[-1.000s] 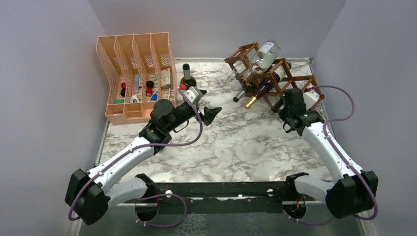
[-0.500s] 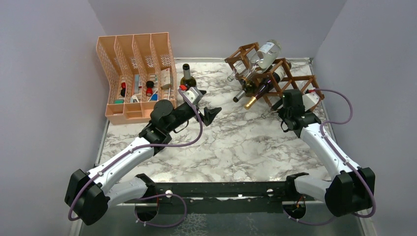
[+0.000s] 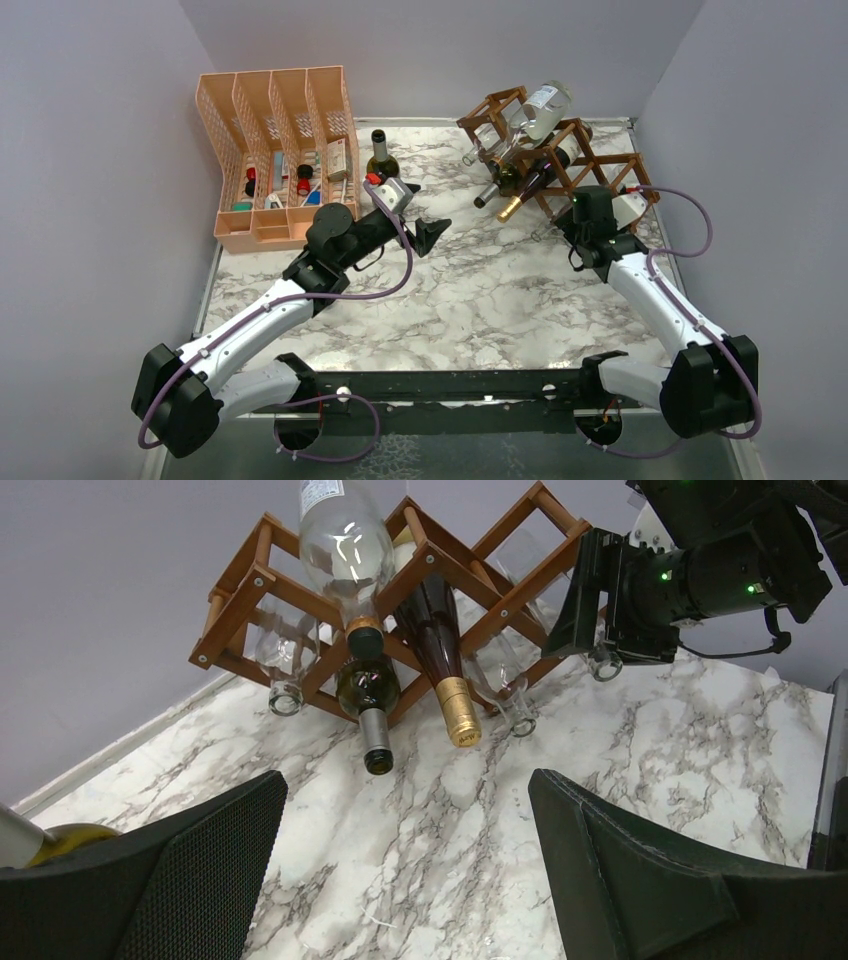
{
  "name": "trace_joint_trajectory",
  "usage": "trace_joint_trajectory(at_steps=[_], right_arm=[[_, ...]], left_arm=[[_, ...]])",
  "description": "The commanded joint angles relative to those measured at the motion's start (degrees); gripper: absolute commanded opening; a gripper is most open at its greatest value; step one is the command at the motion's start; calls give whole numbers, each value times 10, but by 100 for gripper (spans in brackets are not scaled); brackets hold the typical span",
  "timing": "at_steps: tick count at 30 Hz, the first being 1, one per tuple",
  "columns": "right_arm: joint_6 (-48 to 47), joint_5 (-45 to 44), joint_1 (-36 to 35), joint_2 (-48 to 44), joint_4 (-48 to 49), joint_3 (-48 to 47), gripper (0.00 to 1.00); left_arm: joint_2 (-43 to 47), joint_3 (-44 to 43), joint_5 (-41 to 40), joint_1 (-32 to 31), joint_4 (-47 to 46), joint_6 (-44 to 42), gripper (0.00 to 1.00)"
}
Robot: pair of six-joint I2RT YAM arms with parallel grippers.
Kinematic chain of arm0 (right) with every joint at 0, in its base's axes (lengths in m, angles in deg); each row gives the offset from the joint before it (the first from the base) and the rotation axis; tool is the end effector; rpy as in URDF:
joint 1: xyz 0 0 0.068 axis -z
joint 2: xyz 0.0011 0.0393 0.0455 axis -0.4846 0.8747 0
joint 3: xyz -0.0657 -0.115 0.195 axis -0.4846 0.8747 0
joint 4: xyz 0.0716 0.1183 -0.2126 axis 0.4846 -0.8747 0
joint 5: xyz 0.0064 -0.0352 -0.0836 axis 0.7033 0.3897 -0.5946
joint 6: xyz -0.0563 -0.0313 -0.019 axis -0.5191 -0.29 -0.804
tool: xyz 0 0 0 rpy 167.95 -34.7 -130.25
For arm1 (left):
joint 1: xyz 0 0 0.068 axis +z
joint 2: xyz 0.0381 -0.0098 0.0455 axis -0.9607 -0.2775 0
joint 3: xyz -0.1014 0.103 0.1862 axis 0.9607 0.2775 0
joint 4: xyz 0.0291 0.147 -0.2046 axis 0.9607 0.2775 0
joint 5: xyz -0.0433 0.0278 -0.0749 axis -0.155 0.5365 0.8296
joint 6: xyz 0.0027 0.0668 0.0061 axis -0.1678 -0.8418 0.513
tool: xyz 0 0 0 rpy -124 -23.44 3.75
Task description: Take the wine bottle off the wine rack
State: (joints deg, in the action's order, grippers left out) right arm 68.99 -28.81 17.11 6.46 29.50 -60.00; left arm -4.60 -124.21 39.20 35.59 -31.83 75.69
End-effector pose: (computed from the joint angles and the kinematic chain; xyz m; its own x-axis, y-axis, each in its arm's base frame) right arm 0.2593 0.0280 0.2070 -0.2849 0.6453 -0.7088 0.6312 0.6828 0.3679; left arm 0.2080 -0.1832 0.3064 0.0961 -0.0420 -0.9945 0.8082 0.5865 0.0533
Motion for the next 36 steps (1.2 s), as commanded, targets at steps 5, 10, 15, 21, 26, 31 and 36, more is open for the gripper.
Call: trace_joint_trajectory(at_steps=[5, 10, 15, 21, 26, 31, 36], right_arm=[[9, -9, 4, -3, 23, 13, 51], [-4, 24, 4, -21, 22, 15, 38], [-22, 53, 4, -47, -2, 19, 31], [-21, 123, 1, -99, -26, 51, 28], [-30, 188, 0, -134, -54, 67, 28], [-50, 282, 0, -171, -84, 81, 28], [-54, 312, 0, -230, -157, 69, 28]], left_arm=[[8, 9, -6, -3, -14, -7, 98], [7, 10, -4, -3, -16, -6, 98], [3, 10, -3, -3, -17, -5, 98], [-5, 9, 1, -3, -18, -2, 98], [-12, 9, 3, -3, -18, 0, 98], [-17, 9, 3, -3, -19, -1, 98], [-21, 9, 3, -3, -19, -1, 98]])
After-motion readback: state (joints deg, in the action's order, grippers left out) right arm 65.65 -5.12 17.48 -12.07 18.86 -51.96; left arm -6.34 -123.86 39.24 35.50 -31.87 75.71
